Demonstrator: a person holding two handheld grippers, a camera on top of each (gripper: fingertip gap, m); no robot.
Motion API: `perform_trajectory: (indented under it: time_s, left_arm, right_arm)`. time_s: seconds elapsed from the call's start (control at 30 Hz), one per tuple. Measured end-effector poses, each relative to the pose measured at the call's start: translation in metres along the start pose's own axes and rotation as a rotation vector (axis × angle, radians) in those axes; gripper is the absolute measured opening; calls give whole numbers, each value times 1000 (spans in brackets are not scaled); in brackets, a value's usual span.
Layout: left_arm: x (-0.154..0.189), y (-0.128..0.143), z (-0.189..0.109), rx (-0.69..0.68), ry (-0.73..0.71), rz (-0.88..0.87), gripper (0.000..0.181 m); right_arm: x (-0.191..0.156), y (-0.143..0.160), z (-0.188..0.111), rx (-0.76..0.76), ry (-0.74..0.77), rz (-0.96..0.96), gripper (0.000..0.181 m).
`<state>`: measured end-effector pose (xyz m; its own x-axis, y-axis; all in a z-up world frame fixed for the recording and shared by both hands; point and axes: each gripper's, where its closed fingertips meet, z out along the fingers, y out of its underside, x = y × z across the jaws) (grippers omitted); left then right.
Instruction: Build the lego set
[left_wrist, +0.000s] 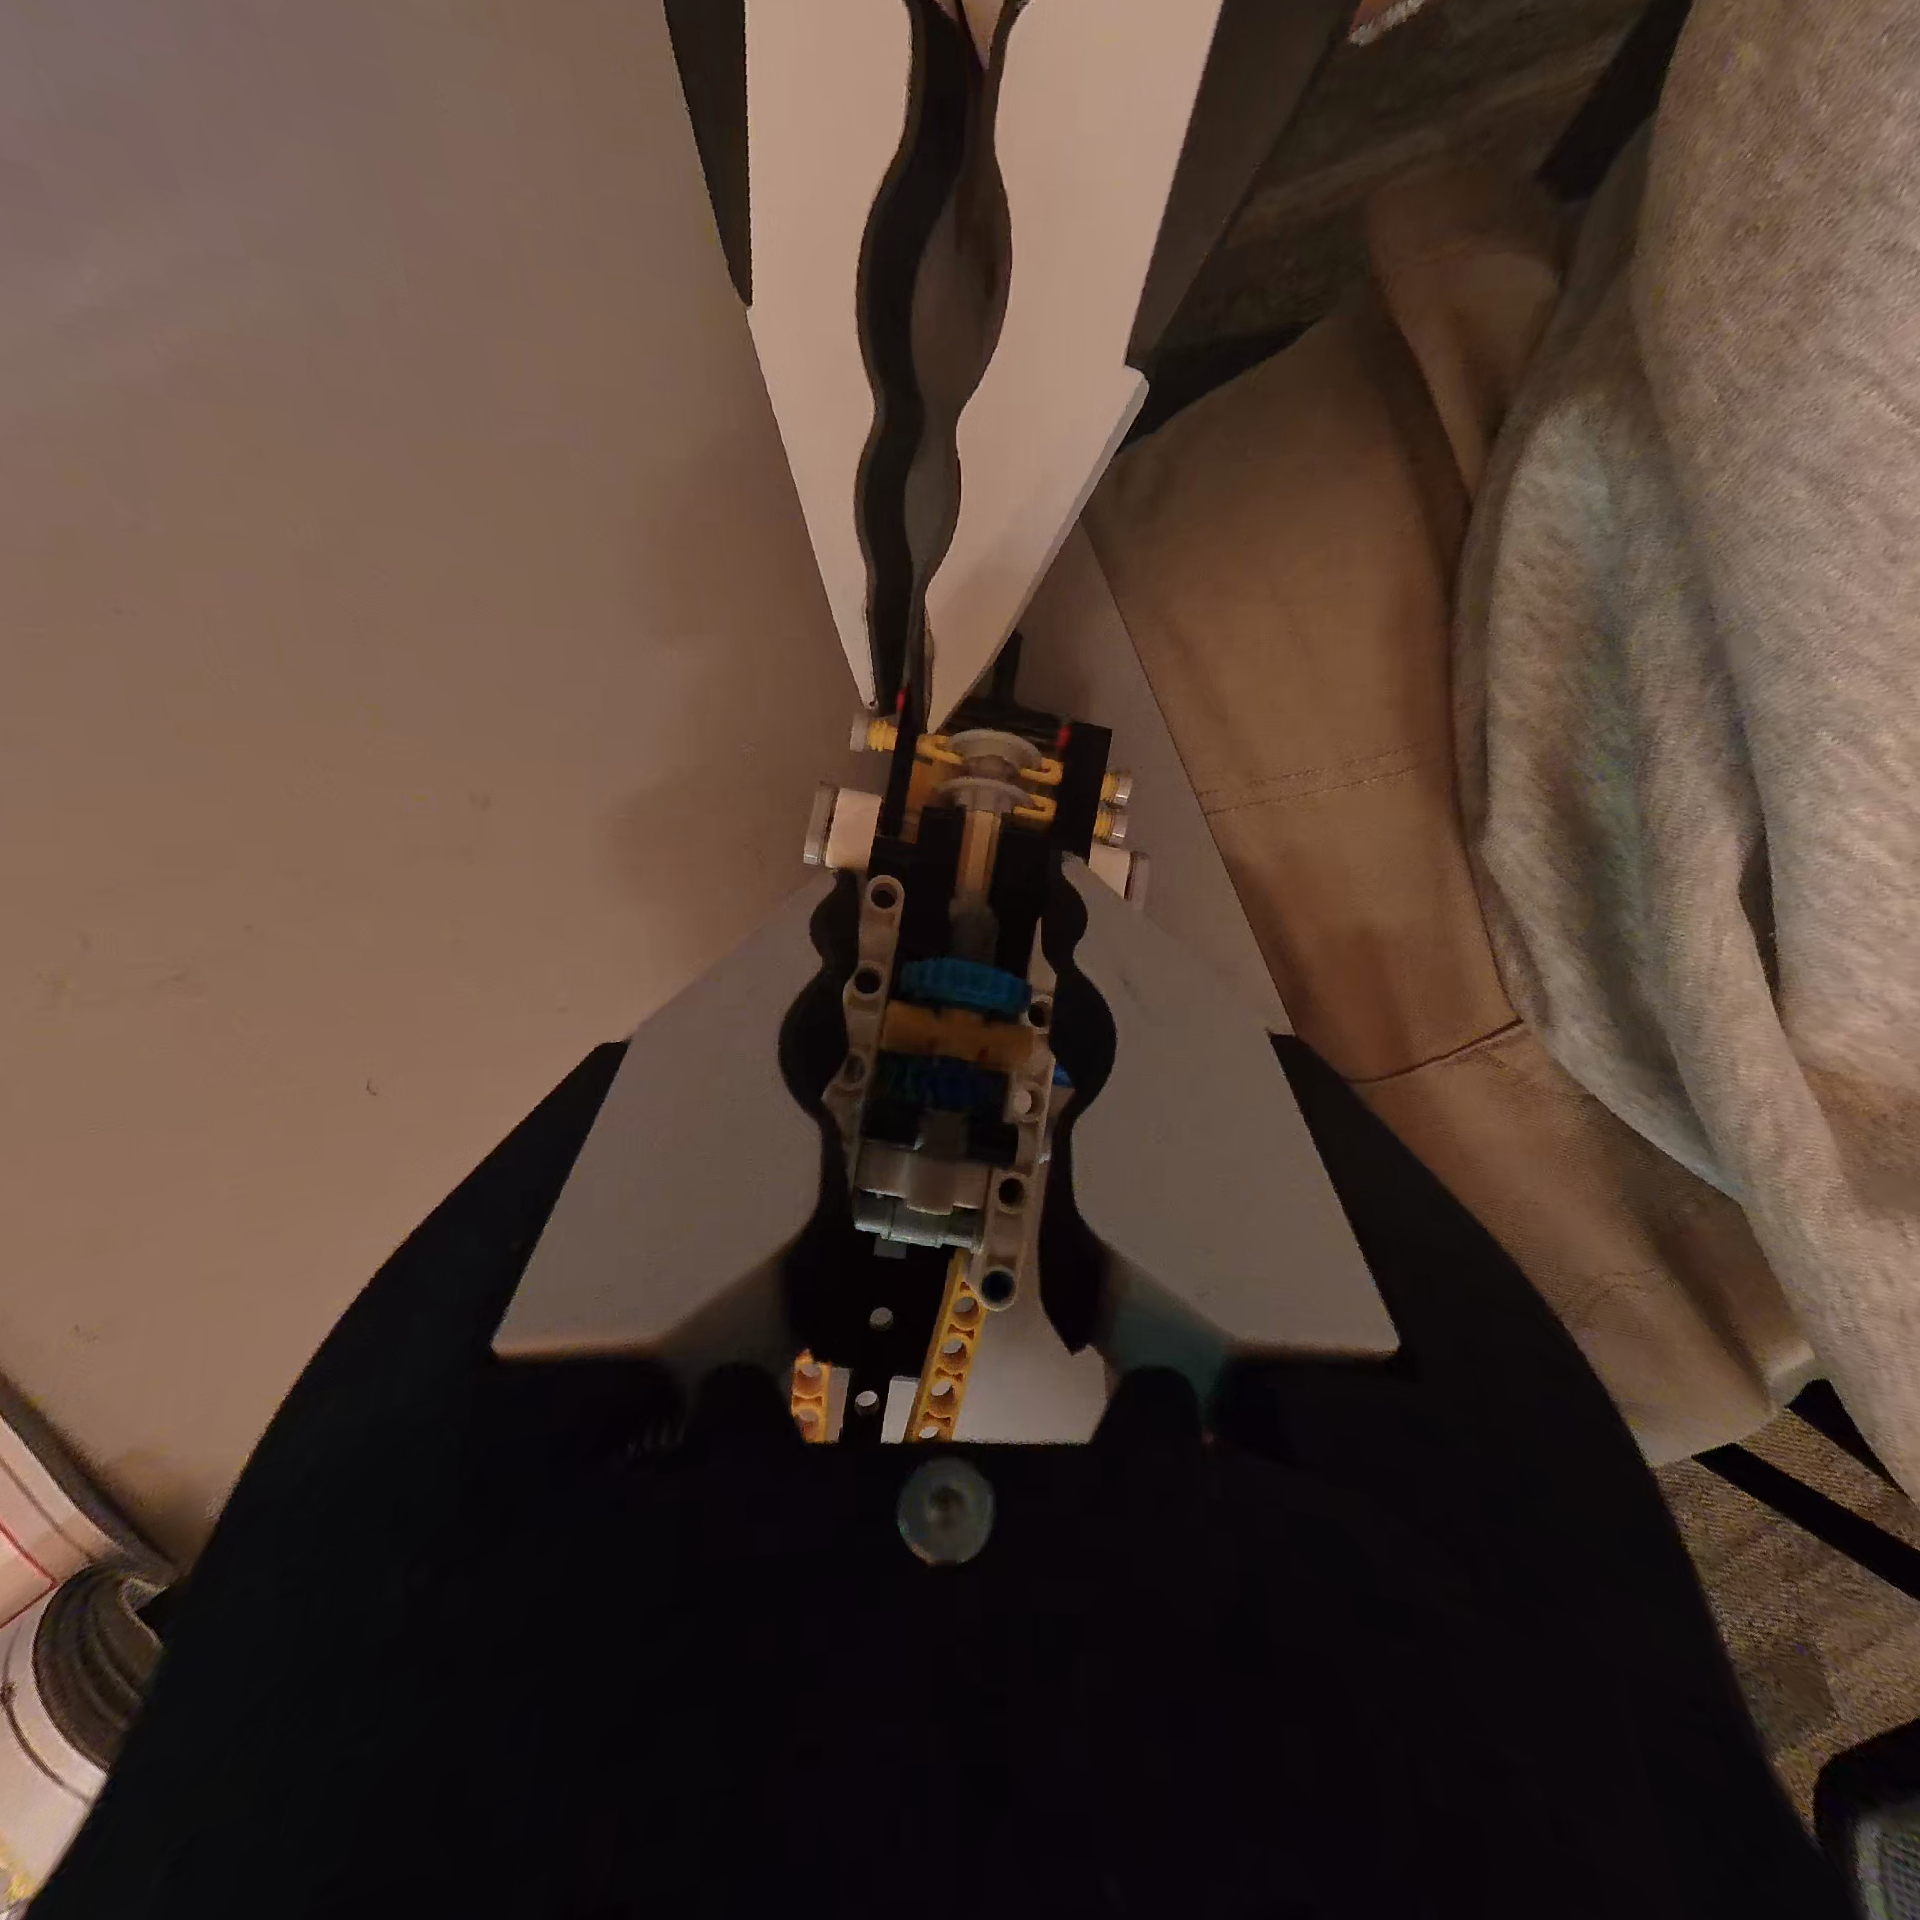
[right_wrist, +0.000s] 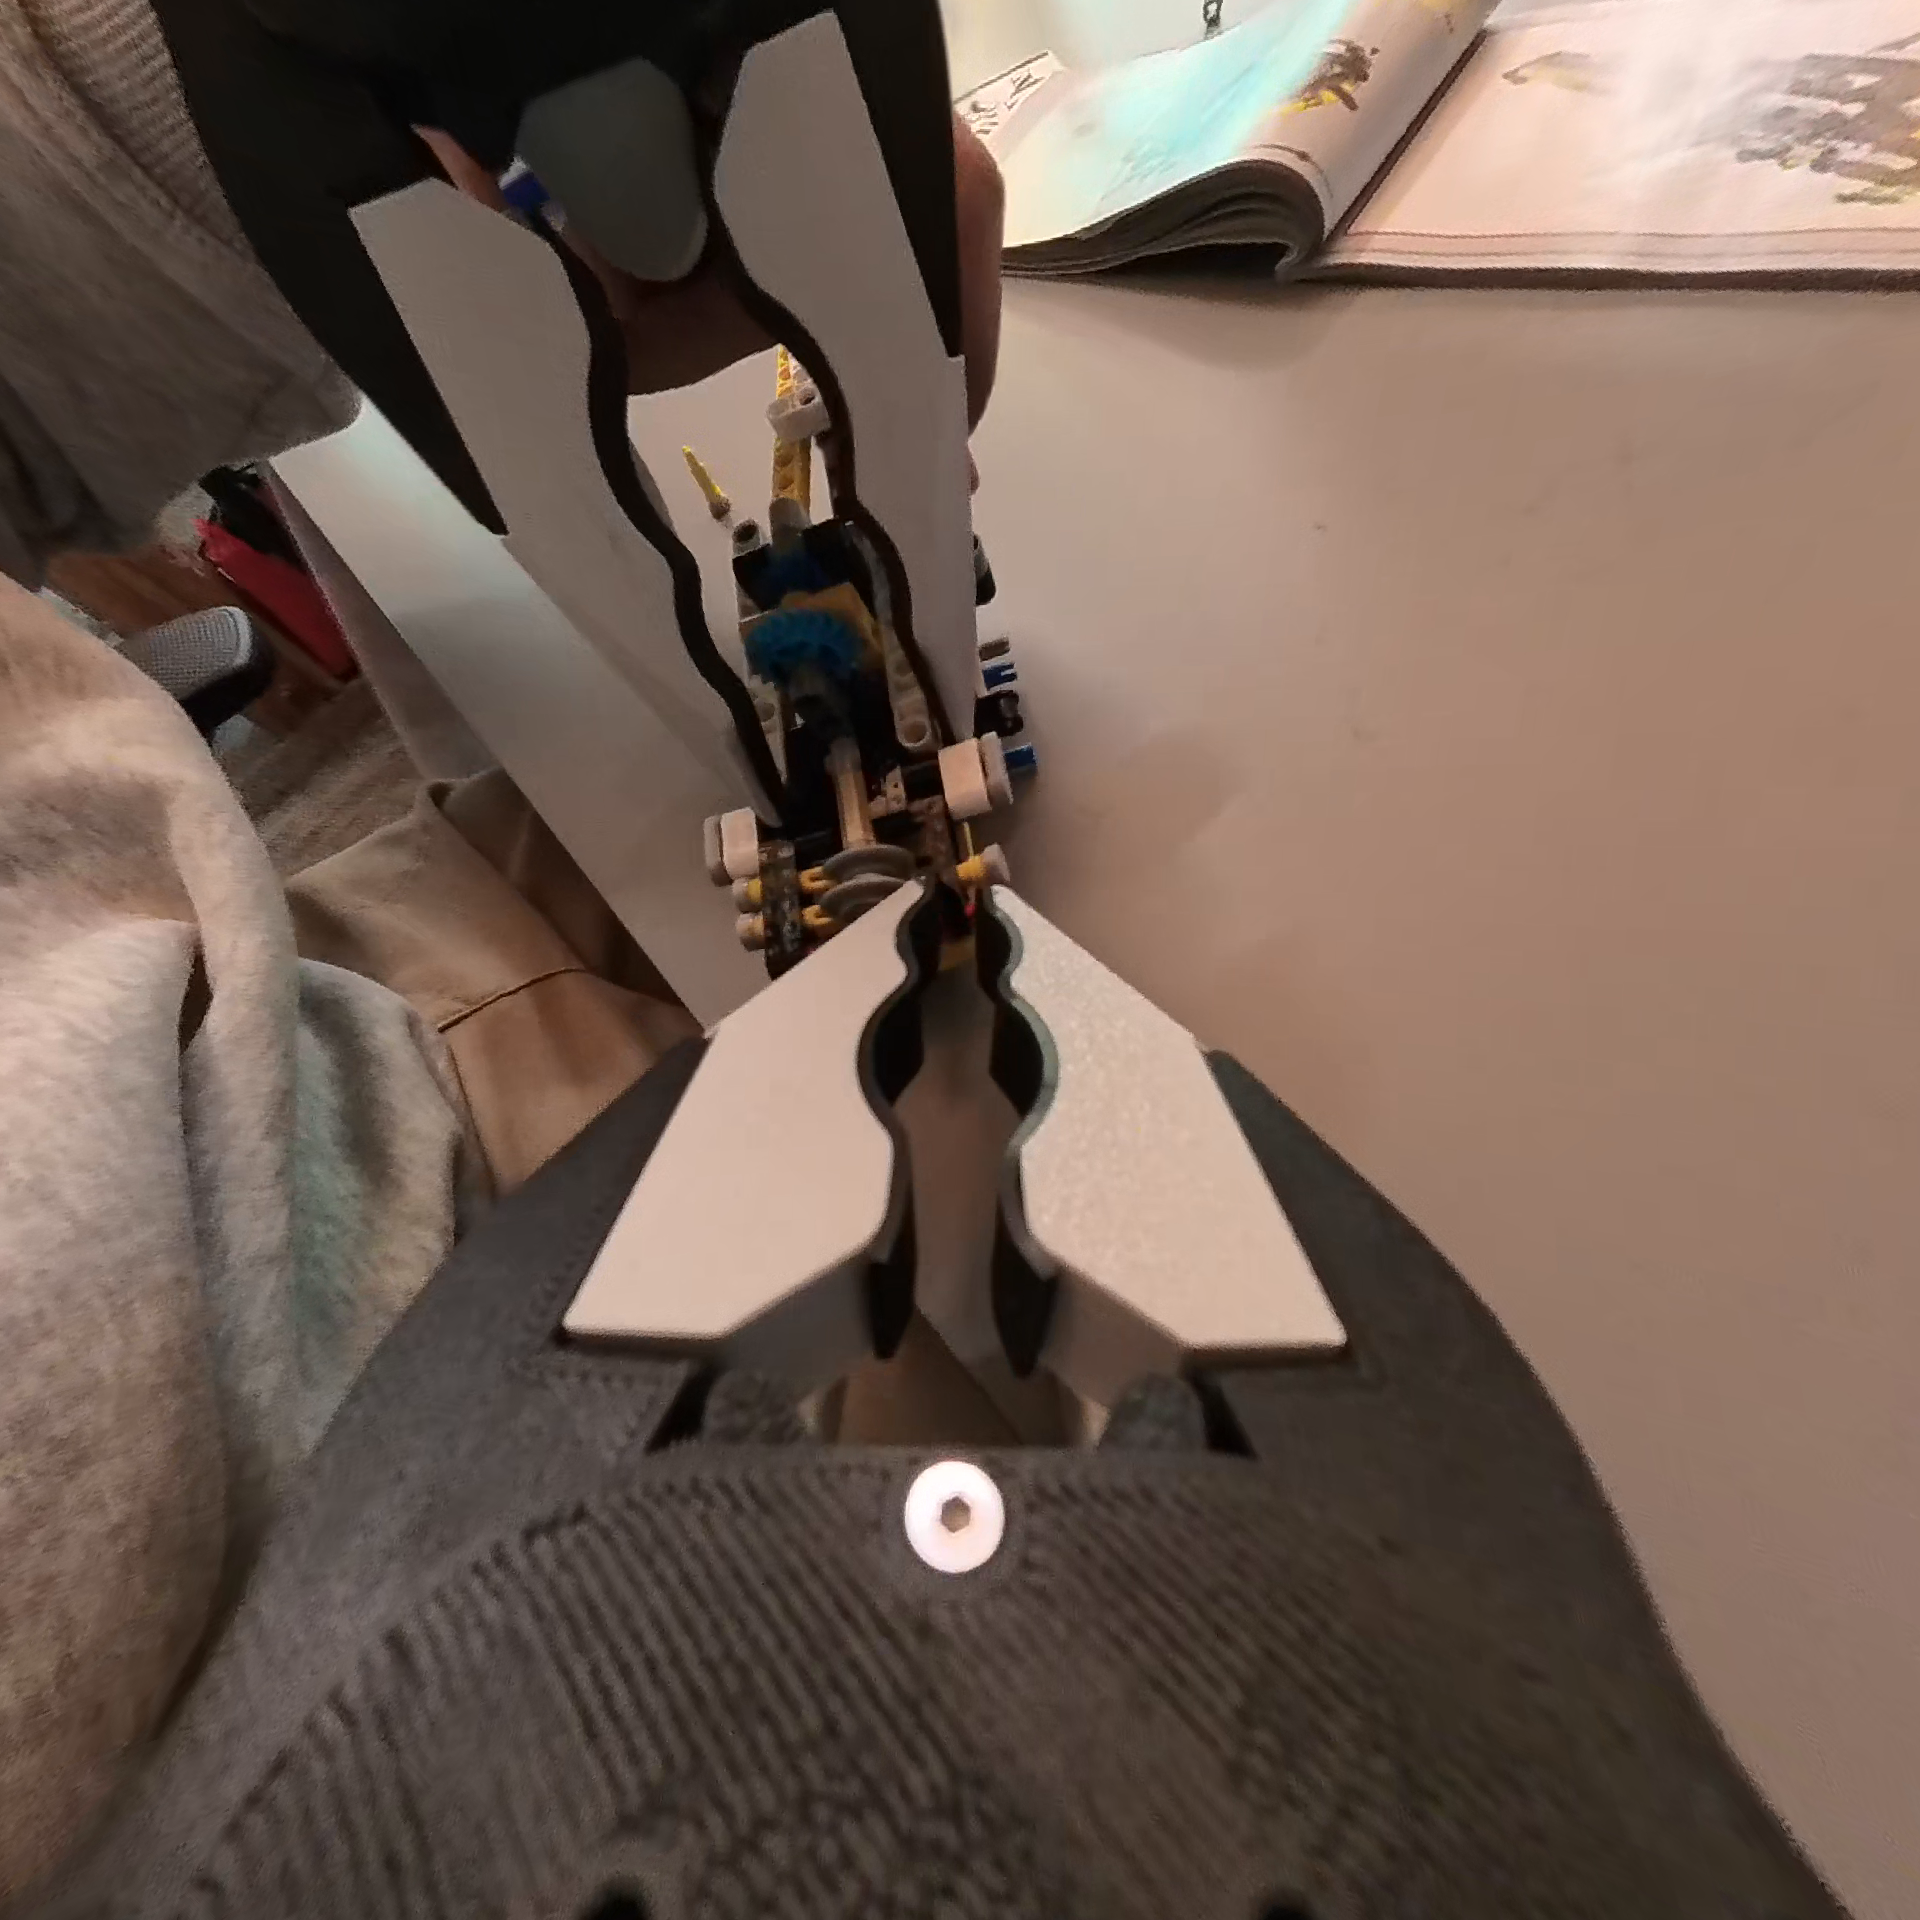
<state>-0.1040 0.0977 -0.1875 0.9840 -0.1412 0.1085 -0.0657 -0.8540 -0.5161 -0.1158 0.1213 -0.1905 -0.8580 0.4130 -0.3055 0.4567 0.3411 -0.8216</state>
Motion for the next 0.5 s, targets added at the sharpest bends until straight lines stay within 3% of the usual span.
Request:
perform_trajectory:
  time_s: [0.5]
  left_arm:
    - [1, 1, -1, 4, 7, -5, 35]
  right_arm:
    - [-1, -1, 0, 7, 16, -47, 3]
